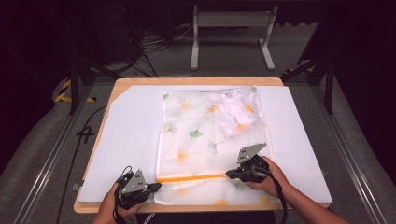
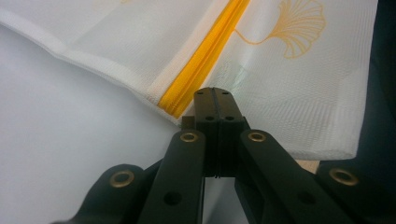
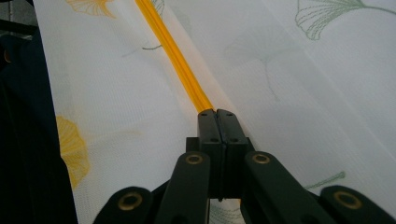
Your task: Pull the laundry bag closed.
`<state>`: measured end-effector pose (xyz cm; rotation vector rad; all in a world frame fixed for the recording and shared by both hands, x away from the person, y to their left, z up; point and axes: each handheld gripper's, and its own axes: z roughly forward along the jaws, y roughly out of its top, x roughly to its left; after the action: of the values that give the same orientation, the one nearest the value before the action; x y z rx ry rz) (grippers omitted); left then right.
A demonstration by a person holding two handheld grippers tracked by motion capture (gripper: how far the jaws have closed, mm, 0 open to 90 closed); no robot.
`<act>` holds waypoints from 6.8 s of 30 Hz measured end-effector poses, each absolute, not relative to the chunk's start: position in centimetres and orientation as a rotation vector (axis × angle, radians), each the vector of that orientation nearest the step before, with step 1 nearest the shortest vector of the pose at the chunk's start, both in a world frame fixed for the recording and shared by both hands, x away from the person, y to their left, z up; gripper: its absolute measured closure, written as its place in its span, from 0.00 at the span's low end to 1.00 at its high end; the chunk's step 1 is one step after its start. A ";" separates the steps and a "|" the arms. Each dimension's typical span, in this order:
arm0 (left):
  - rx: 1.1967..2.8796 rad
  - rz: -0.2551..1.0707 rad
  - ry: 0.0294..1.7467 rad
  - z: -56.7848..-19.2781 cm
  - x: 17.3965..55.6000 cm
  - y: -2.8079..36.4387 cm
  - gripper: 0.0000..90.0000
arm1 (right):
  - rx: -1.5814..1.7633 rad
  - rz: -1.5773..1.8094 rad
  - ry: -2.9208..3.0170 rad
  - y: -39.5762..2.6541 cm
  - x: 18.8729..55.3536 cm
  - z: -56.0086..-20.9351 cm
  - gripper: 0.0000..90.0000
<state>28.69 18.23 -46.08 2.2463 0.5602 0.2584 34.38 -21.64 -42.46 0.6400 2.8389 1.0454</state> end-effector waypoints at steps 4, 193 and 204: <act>2.246 0.259 0.561 -46.1 28.7 18.2 1.00 | 0.656 1.043 2.838 -22.0 34.3 -42.5 1.00; 2.299 0.265 0.527 -45.5 28.9 18.1 1.00 | 0.977 1.103 2.552 -35.8 31.1 -42.7 1.00; 2.259 0.306 0.567 -44.8 29.0 19.5 1.00 | 0.932 1.116 2.522 -35.7 30.7 -42.1 0.98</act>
<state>29.03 19.54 -44.75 2.2591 0.5666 0.3063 30.66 -35.74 -42.15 0.9320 2.5222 1.1160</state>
